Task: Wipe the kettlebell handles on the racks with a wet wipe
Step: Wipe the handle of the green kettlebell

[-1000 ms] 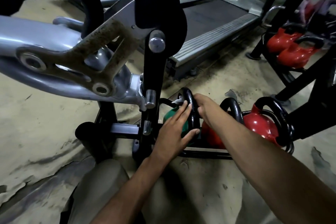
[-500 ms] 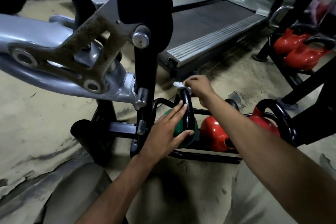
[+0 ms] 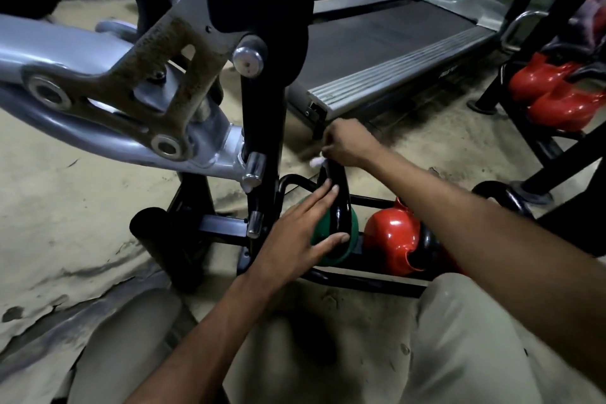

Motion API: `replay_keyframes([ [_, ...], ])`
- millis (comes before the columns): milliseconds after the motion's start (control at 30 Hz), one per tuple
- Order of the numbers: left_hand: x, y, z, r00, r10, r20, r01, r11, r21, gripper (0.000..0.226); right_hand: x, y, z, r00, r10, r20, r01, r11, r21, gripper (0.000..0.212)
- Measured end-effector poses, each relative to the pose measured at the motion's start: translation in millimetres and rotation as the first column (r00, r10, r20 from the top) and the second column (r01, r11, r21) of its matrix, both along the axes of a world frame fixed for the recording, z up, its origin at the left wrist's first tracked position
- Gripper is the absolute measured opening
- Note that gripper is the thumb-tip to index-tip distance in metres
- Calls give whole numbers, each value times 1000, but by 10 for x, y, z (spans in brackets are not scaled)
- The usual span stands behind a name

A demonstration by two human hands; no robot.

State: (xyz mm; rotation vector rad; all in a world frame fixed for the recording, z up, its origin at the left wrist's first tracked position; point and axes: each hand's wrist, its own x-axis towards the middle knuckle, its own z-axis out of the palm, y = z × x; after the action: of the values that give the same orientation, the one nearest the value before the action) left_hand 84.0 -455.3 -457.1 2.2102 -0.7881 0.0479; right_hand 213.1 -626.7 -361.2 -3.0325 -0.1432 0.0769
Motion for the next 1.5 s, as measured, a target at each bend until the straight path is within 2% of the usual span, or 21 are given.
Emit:
replay_keyframes([
  [67, 1, 0, 7, 1000, 3, -2, -4, 1000, -12, 82, -235, -149, -181, 963, -261, 73, 208, 885, 417, 20],
  [133, 0, 2, 16, 1000, 6, -1, -6, 999, -48, 81, -488, -157, -401, 862, -479, -167, 383, 400, 833, 18],
  [200, 8, 1, 19, 1000, 8, 10, -7, 996, -89, 81, -562, -94, -649, 753, -338, -565, 543, -167, 823, 11],
  [233, 14, -1, 15, 1000, 8, 12, -7, 995, -101, 81, -560, -73, -722, 698, -221, -681, 608, -320, 727, 15],
  [333, 29, -6, -2, 1000, 8, 18, -6, 994, -113, 81, -490, -52, -743, 636, -76, -768, 647, -489, 584, 29],
  [433, 36, -7, -16, 999, 8, 40, -4, 995, -99, 81, -535, -11, -602, 687, -306, -659, 506, -448, 736, 14],
  [467, 38, -7, -19, 999, 9, 37, -6, 996, -88, 81, -531, -7, -578, 714, -468, -520, 439, -280, 854, 10],
  [533, 36, -7, -25, 999, 13, 34, -11, 998, -64, 80, -513, 22, -479, 814, -573, -93, 302, 282, 911, 10],
  [600, 1, -7, -38, 995, 27, 97, -23, 999, -42, 76, -479, 95, -310, 942, -290, 167, 123, 763, 635, 11],
  [667, -72, -7, -58, 970, 43, 238, -37, 999, -27, 65, -426, 204, -129, 993, 84, 80, -97, 978, 182, 14],
  [733, -140, 5, -81, 936, 30, 351, -34, 999, 5, 55, -447, 350, 60, 954, 258, -152, -286, 937, -199, 16],
  [833, -171, 30, -85, 916, 4, 401, -24, 999, 47, 50, -506, 393, 161, 921, 306, -241, -379, 846, -374, 20],
  [967, -233, 49, -58, 928, 11, 372, -26, 999, 35, 53, -570, 76, -12, 976, 183, 116, -188, 982, 30, 20],
  [1033, -302, 84, -62, 942, 7, 336, -22, 999, 40, 57, -628, -58, -217, 960, -78, 269, -33, 923, 385, 19],
  [1100, -372, 103, -72, 959, 5, 285, -18, 999, 45, 63, -714, -64, -439, 897, -428, 110, 196, 609, 769, 17],
  [1133, -404, 102, -79, 965, 4, 261, -14, 999, 37, 66, -758, -29, -524, 848, -517, -119, 311, 302, 901, 16],
  [1200, -458, 85, -82, 973, 4, 233, -8, 1000, 16, 69, -848, 65, -613, 745, -337, -575, 505, -278, 817, 21],
  [1233, -473, 76, -81, 974, 1, 228, -5, 1000, 16, 70, -875, 95, -626, 703, -199, -682, 555, -447, 702, 26],
  [1300, -490, 69, -86, 975, -12, 223, 5, 999, 34, 72, -858, 84, -627, 666, -79, -742, 564, -597, 570, 33],
  [1433, -482, 71, -92, 975, -23, 219, 8, 998, 70, 76, -781, 62, -577, 649, -272, -711, 496, -557, 666, 18],
  [1500, -486, 66, -88, 977, -22, 214, 11, 999, 52, 77, -812, 76, -579, 703, -498, -509, 366, -361, 858, 12],
])
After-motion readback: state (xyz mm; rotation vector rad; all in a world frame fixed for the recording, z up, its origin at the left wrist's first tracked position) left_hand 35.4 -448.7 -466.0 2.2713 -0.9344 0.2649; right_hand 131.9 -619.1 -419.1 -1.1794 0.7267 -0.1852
